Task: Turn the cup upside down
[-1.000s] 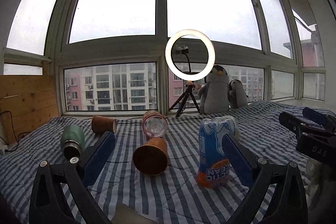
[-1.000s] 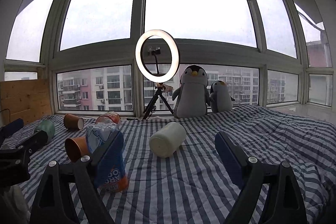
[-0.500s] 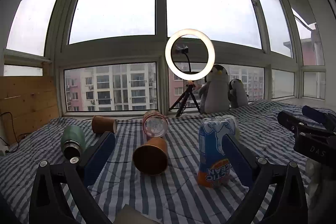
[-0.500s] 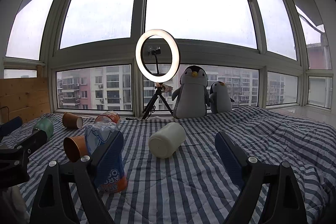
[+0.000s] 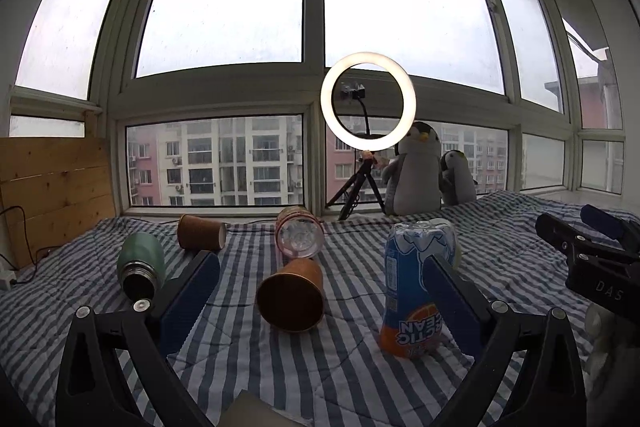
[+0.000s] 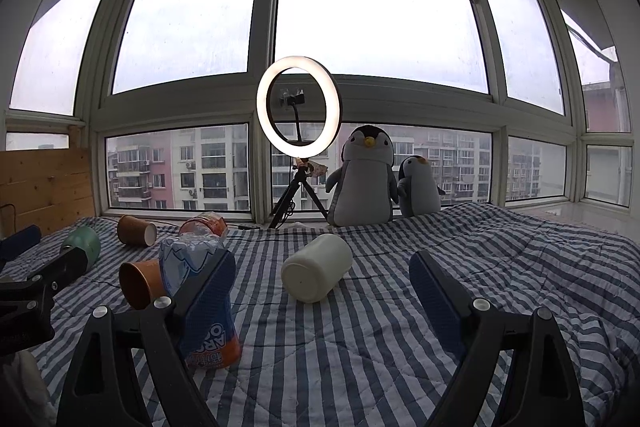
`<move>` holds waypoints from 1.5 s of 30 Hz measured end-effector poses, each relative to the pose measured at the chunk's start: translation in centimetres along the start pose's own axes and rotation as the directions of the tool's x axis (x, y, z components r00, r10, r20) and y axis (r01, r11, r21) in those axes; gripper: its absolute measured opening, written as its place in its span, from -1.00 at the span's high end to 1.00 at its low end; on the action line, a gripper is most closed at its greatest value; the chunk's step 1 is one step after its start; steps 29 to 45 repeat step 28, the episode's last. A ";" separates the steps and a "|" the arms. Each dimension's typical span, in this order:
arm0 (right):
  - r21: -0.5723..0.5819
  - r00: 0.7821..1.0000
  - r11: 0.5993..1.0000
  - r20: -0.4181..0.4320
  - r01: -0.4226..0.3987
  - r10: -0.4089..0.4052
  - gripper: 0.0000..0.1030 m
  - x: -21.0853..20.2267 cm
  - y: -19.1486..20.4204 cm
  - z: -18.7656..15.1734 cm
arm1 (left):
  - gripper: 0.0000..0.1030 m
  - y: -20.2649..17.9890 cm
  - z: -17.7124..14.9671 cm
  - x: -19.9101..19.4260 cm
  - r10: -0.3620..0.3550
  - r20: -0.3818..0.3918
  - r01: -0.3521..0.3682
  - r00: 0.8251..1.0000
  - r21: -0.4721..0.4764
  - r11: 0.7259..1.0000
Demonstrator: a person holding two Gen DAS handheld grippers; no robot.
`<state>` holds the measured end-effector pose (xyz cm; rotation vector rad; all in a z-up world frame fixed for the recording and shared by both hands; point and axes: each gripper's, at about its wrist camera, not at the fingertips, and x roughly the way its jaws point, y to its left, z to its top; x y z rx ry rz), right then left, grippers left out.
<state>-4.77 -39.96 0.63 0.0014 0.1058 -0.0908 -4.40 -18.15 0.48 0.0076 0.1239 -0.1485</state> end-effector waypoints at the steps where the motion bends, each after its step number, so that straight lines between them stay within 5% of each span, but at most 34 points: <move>1: 0.000 1.000 1.000 0.000 0.000 0.000 -0.67 0.0 0.0 0.0 | -1.00 0.0 0.0 0.0 0.002 0.000 -0.002 1.000 -0.001 1.000; 45: -0.004 1.000 1.000 -0.010 0.000 0.000 -0.67 0.2 0.2 0.0 | -1.00 -0.1 -0.1 0.2 0.009 -0.010 -0.009 1.000 -0.010 1.000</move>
